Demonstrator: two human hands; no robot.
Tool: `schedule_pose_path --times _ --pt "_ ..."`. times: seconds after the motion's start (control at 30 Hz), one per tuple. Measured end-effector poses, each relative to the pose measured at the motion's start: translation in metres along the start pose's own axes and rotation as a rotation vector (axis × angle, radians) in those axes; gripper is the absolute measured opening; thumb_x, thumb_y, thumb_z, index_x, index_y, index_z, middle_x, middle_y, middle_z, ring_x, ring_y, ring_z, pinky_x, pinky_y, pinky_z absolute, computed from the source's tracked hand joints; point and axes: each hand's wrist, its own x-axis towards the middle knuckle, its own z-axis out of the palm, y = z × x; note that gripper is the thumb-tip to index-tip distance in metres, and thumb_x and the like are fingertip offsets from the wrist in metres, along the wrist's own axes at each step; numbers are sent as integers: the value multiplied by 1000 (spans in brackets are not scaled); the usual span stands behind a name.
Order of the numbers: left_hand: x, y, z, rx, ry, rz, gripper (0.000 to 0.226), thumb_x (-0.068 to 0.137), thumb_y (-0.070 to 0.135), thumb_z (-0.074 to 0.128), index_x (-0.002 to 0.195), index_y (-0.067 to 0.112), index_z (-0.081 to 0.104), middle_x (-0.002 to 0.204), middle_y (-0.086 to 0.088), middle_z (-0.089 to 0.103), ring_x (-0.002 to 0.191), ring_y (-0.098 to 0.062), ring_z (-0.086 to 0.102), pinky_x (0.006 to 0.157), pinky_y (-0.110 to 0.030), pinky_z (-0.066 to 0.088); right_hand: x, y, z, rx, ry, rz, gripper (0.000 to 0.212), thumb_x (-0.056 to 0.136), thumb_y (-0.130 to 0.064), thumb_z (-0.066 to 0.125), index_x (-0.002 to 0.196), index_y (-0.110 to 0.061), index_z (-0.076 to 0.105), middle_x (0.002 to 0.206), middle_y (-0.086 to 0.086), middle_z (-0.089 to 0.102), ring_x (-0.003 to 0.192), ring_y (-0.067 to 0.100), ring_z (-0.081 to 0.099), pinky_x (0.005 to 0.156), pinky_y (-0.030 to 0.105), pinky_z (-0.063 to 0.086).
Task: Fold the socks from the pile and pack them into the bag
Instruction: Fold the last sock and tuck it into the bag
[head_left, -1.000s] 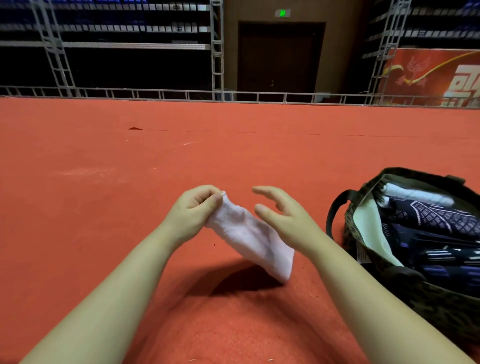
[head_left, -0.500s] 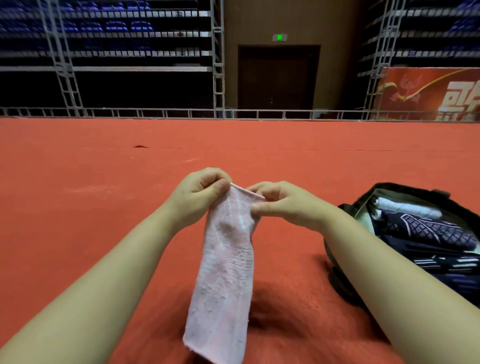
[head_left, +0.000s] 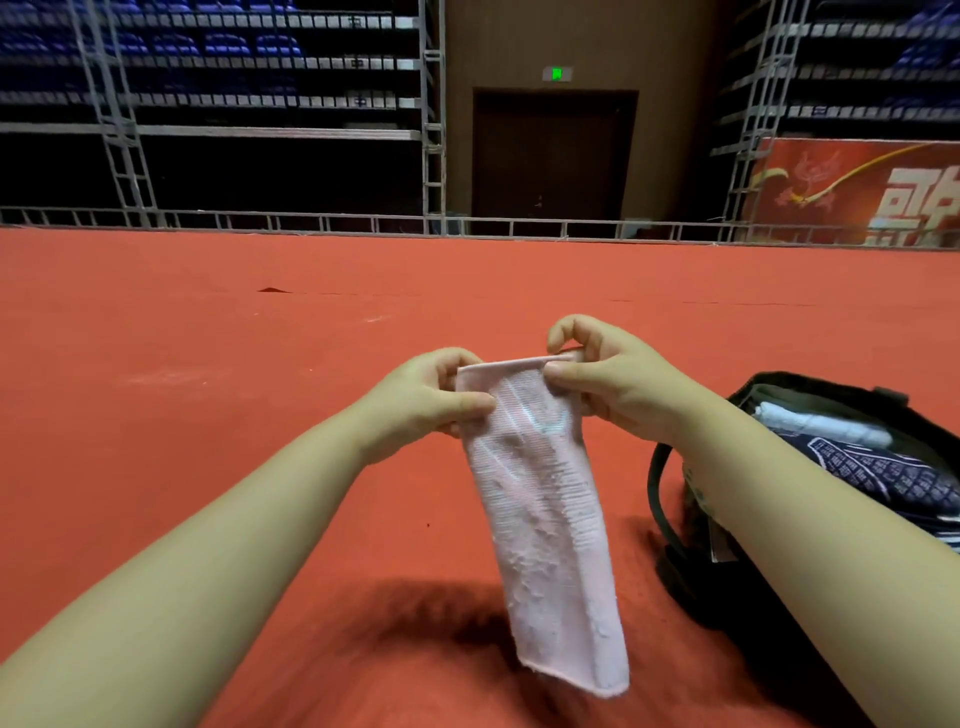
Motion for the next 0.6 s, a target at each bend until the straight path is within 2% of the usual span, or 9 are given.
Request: schedule_pose_path --times 0.07,0.13,0.23,0.3,0.37,0.47,0.5,0.53,0.6 --pt "12 -10 4 -50 88 -18 20 83 2 66 76 14 51 60 7 54 53 -5 52 51 -19 45 6 9 -9 -29 37 56 12 94 -5 53 97 -16 51 79 1 58 70 13 59 68 31 54" --pt "26 -19 6 -45 183 2 26 86 3 63 70 16 47 57 10 49 50 -2 45 48 -18 37 10 15 -16 -202 54 84 4 93 -16 57 96 -19 56 88 0 57 83 14 56 80 38 51" --pt "37 -25 10 -17 248 67 25 79 15 69 67 19 48 60 10 50 56 -3 44 52 -21 36 16 17 -14 -466 29 68 8 89 -19 65 82 -17 61 77 0 56 73 15 48 68 34 43" --pt "39 -27 11 -51 254 96 23 76 19 68 69 18 46 66 6 50 60 -4 45 56 -22 37 20 16 -10 -477 33 55 12 89 -16 64 78 -14 61 72 -3 58 70 12 53 69 32 49" --pt "40 -30 6 -135 169 134 26 70 25 71 79 19 47 75 4 54 67 -5 51 61 -22 42 24 17 -11 -339 17 75 13 91 -11 59 78 -12 59 72 -6 59 70 6 59 74 28 56" --pt "39 -34 -6 -167 -30 167 46 61 32 71 105 33 56 114 8 60 102 -10 60 87 -25 49 26 17 -15 -99 -93 110 13 86 -9 65 78 -9 55 79 1 58 75 10 58 73 24 57" --pt "38 -35 -9 -144 -81 158 45 61 32 71 104 35 60 121 10 59 111 -11 58 91 -27 49 27 18 -16 -29 -122 127 13 82 -9 66 77 -8 54 84 5 57 75 11 58 71 23 56" --pt "37 -33 -13 -124 -132 140 39 61 31 71 99 34 65 122 11 61 113 -11 58 91 -27 49 28 19 -18 24 -142 143 10 78 -9 62 74 -9 54 90 7 57 74 11 59 67 22 55" --pt "38 -32 -18 2 -232 108 31 61 31 71 92 27 69 105 11 68 98 -6 62 82 -22 49 29 21 -22 62 -167 160 11 76 -10 58 66 -10 52 97 8 61 70 11 58 60 20 51"
